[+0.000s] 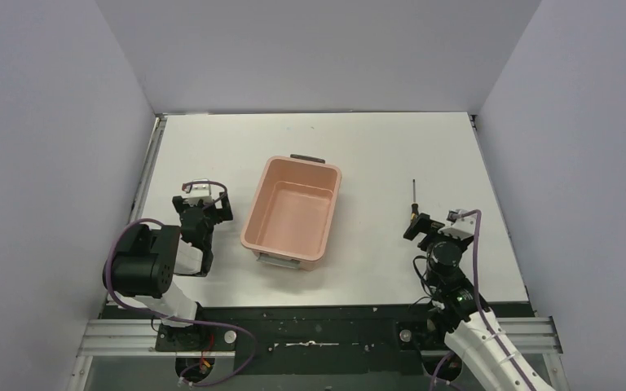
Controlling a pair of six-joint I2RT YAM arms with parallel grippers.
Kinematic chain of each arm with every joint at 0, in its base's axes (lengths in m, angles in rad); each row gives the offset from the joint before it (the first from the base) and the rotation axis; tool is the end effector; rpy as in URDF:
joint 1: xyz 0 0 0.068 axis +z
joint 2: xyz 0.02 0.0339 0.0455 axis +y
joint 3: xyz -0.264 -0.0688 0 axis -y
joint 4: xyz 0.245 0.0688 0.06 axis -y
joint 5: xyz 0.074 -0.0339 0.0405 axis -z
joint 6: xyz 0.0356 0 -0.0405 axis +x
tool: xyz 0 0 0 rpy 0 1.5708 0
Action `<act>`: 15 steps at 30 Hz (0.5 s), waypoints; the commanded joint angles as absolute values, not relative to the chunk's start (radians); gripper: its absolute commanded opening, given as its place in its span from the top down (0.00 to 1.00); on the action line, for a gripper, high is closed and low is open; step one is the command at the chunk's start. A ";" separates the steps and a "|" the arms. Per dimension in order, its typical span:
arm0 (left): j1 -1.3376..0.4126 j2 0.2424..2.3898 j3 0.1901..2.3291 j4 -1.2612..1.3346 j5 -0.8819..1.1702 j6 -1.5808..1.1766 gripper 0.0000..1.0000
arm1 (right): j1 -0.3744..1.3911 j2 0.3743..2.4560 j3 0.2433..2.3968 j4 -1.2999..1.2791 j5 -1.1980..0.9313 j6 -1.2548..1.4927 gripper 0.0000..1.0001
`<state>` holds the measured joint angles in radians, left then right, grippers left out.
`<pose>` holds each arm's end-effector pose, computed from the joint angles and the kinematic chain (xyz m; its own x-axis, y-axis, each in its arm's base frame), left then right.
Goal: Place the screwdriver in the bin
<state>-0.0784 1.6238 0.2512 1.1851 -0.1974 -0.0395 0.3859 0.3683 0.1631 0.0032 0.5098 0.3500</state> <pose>0.2478 -0.0125 0.1284 -0.1811 -0.0246 -0.9831 -0.1225 0.9925 -0.0023 0.1258 0.0324 0.1963 -0.1354 0.2681 -0.9538 0.1712 0.9546 0.2440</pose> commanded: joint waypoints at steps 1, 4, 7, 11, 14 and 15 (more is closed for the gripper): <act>-0.074 1.611 0.255 1.209 -0.183 -0.030 0.03 | 0.382 0.447 0.209 0.057 0.558 0.359 0.00; -0.074 1.611 0.255 1.209 -0.183 -0.030 0.03 | 0.382 0.553 0.291 0.035 0.575 0.372 0.00; -0.074 1.611 0.255 1.208 -0.182 -0.030 0.03 | 0.360 0.739 0.431 -0.014 0.552 0.377 0.00; -0.074 1.611 0.255 1.208 -0.182 -0.030 0.03 | 0.188 1.141 0.716 -0.237 0.297 0.392 0.00; -0.074 1.612 0.255 1.207 -0.183 -0.030 0.03 | 0.056 1.405 0.857 -0.338 0.061 0.353 0.02; -0.073 1.611 0.255 1.209 -0.182 -0.030 0.03 | 0.047 1.473 0.898 -0.359 0.034 0.338 0.05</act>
<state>-0.0772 1.6238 0.2512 1.1847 -0.1967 -0.0391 0.1379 1.2438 0.7891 -0.1642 0.2958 0.3698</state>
